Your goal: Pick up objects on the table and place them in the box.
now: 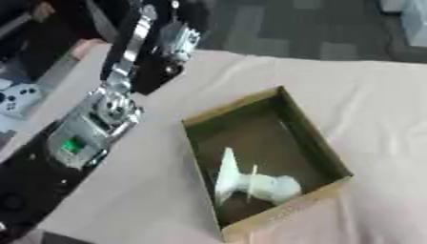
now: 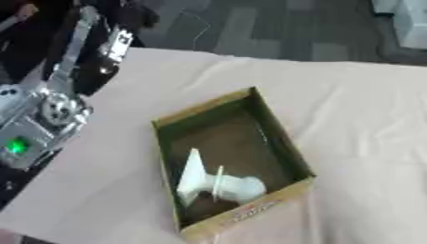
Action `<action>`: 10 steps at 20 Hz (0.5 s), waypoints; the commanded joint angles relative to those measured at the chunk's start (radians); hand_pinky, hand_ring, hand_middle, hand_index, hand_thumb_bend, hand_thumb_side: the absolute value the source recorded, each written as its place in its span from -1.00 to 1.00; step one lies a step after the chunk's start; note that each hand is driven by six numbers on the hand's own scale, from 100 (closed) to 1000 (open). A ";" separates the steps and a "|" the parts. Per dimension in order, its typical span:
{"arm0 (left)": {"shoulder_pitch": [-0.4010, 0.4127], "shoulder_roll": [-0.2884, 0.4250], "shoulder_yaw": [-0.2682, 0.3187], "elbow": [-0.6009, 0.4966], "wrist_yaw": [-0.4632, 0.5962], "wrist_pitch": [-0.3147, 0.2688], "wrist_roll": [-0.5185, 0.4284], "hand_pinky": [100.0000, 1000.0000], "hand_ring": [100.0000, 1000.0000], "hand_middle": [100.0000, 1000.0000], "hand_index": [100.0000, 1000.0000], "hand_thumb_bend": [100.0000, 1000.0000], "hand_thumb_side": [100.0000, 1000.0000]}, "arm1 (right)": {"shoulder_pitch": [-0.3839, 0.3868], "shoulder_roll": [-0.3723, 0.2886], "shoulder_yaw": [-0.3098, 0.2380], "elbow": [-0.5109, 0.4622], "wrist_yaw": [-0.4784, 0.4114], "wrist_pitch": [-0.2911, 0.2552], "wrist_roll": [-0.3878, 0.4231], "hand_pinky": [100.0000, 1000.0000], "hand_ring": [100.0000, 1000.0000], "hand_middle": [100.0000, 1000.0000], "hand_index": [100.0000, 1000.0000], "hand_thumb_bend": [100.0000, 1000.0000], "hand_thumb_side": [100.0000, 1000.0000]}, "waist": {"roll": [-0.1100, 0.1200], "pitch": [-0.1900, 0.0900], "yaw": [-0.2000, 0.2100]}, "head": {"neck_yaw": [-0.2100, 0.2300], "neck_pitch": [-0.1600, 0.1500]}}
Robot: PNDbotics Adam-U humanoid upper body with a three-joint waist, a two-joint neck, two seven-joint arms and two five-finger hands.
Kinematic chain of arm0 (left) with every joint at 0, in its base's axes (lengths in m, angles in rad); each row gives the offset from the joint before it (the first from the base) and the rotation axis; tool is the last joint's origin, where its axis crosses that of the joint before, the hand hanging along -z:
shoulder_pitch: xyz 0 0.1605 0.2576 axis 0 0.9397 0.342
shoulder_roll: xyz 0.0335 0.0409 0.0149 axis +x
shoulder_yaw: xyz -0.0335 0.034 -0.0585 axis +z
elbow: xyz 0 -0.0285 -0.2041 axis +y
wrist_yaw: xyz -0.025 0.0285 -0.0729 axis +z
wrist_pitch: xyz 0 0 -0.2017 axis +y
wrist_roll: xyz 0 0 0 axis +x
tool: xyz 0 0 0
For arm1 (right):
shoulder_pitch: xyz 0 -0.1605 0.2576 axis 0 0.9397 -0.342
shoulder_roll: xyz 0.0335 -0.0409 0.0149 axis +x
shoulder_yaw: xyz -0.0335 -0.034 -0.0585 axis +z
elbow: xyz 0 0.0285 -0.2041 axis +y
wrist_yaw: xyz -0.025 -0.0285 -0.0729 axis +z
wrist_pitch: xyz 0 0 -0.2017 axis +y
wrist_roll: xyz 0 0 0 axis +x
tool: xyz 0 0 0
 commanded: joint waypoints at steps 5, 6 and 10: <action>-0.072 -0.060 0.045 -0.011 0.077 -0.174 -0.131 0.15 0.16 0.48 0.68 -0.73 0.53 | 0.024 -0.071 -0.020 -0.002 0.004 -0.057 -0.005 -0.25 -0.42 -0.41 -0.20 -1.00 1.00 | -0.011 -0.021 0.057 | -0.114 -0.131; -0.081 -0.061 0.050 -0.011 0.092 -0.185 -0.157 0.16 0.17 0.48 0.67 -0.67 0.53 | 0.026 -0.075 -0.020 0.007 0.003 -0.068 0.004 -0.25 -0.42 -0.40 -0.20 -1.00 1.00 | -0.013 -0.022 0.062 | -0.115 -0.135; -0.105 -0.064 0.078 -0.011 0.147 -0.223 -0.243 0.20 0.18 0.49 0.67 -0.67 0.50 | 0.028 -0.083 -0.022 0.029 -0.008 -0.097 0.033 -0.26 -0.42 -0.41 -0.20 -1.00 1.00 | -0.012 -0.021 0.075 | -0.098 -0.132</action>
